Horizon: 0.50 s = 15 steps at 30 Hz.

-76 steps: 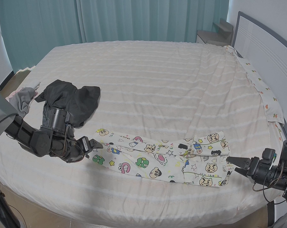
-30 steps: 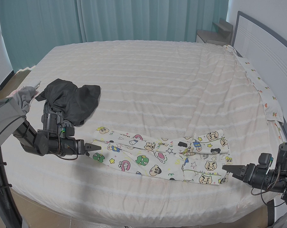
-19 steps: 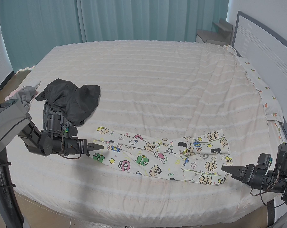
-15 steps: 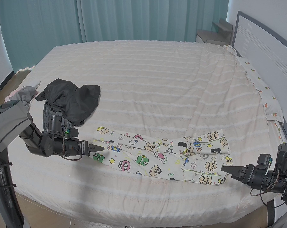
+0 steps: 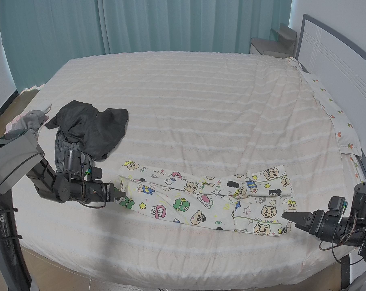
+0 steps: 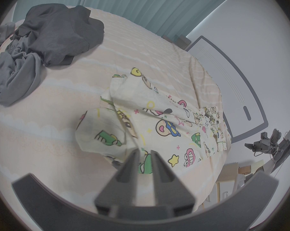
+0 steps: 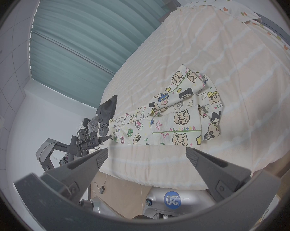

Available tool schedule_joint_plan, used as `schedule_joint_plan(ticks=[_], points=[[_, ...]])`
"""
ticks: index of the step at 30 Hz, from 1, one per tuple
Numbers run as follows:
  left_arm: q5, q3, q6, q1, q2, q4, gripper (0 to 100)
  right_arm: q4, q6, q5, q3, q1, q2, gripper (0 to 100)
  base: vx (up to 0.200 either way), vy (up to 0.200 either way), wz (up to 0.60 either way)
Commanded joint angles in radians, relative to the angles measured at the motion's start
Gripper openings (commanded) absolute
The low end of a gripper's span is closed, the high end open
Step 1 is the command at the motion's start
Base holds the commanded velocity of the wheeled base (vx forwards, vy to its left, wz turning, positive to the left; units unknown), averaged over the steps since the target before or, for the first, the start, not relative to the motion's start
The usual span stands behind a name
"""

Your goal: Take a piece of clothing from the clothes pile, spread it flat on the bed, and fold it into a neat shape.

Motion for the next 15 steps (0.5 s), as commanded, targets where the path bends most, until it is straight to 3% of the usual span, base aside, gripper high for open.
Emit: schedule_joint_plan(ticks=[1, 15], points=[[0.000, 0.018, 0.001, 0.005, -0.005, -0.001, 0, -0.001, 0.000, 0.000, 0.018, 0.001, 0.005, 100, 0.000, 0.000, 0.00], [0.006, 0.111, 0.002, 0.040, -0.102, 0.011, 0, -0.001, 0.000, 0.000, 0.018, -0.001, 0.003, 100, 0.000, 0.000, 0.00]])
